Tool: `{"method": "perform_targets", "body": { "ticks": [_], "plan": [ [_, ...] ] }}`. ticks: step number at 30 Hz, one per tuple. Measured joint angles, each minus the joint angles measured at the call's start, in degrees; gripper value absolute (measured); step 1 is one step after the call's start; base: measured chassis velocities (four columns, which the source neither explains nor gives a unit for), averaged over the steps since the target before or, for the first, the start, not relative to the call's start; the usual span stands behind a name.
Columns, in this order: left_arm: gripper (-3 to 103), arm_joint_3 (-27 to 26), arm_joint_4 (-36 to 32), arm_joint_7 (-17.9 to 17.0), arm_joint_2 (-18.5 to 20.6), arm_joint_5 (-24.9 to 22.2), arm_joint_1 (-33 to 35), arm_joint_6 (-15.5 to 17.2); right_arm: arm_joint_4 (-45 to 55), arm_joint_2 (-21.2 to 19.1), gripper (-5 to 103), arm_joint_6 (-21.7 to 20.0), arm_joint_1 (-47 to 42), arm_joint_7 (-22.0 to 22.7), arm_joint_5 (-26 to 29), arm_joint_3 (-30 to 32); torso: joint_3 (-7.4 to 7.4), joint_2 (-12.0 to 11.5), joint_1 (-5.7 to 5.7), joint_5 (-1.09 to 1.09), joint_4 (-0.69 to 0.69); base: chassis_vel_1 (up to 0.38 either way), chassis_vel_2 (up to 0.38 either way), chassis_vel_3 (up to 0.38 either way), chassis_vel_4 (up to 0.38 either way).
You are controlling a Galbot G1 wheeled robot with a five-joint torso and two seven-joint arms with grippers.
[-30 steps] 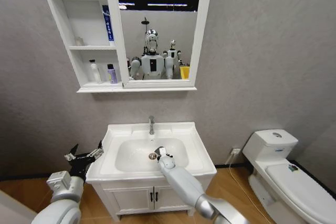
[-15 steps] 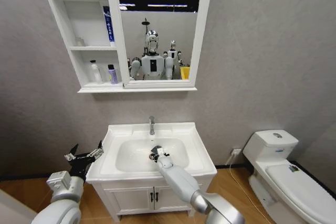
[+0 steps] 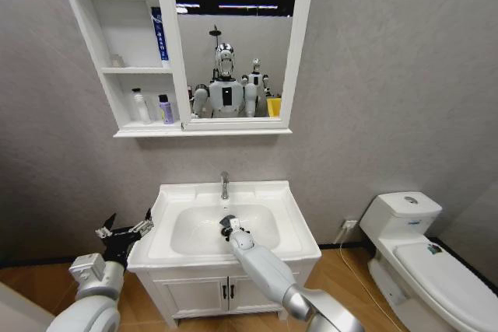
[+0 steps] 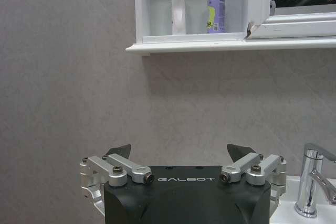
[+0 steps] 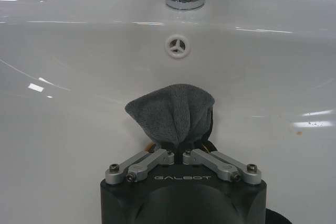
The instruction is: Move facial cleanser and shampoo from washbasin to cabinet, then wipe washbasin with towel.
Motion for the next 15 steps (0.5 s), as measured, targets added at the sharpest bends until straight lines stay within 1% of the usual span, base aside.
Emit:
{"method": "perform_targets", "body": {
  "ticks": [1, 3, 4, 6, 7, 9, 12, 15],
  "plan": [
    [100, 0.0, 0.0, 0.0, 0.0, 0.0, 0.0, 0.0, 0.4, -0.2, 2, -0.6, -0.1, 0.6, 1.9, 0.3, 0.0, 0.0, 0.0, 0.0, -0.02, 0.0, 0.0, 0.0, 0.0],
    [100, 0.0, 0.0, 0.0, 0.0, 0.0, 0.0, 0.0, 0.7, -0.2, 2, -1.9, -0.2, 3.0, 6.3, 1.1, 0.0, 0.0, 0.0, 0.0, -0.03, 0.0, 0.0, 0.0, 0.0],
    [100, 0.0, 0.0, 0.0, 0.0, 0.0, 0.0, 0.0, 0.7, -0.2, 2, -1.9, -0.2, 3.0, 6.3, 1.1, 0.0, 0.0, 0.0, 0.0, -0.03, 0.0, 0.0, 0.0, 0.0],
    [100, 0.0, 0.0, 0.0, 0.0, 0.0, 0.0, 0.0, -0.1, 0.2, 2, -2.7, -0.1, 5.1, 9.9, 2.1, -0.01, 0.0, 0.0, 0.01, 0.0, 0.0, 0.0, 0.0, 0.0],
    [100, 0.0, 0.0, 0.0, 0.0, 0.0, 0.0, 0.0, -0.1, 0.2, 2, -2.7, -0.1, 5.1, 9.9, 2.1, -0.01, 0.0, 0.0, 0.01, 0.0, 0.0, 0.0, 0.0, 0.0],
    [100, 0.0, 0.0, 0.0, 0.0, 0.0, 0.0, 0.0, -1.8, 0.3, 2, -3.2, 0.7, 6.0, 11.5, 3.4, -0.02, 0.0, -0.01, 0.01, 0.01, 0.0, 0.0, 0.0, 0.0],
    [100, 0.0, 0.0, 0.0, 0.0, 0.0, 0.0, 0.0, -4.2, 0.3, 2, -3.3, 1.9, 5.7, 12.6, 4.9, -0.03, 0.0, -0.02, 0.02, 0.0, 0.0, 0.0, 0.0, 0.0],
    [100, 0.0, 0.0, 0.0, 0.0, 0.0, 0.0, 0.0, -6.1, 0.3, 2, -3.1, 2.9, 3.6, 13.8, 5.2, -0.04, 0.0, -0.03, -0.01, -0.05, 0.0, 0.0, 0.0, 0.0]
  ]
}}
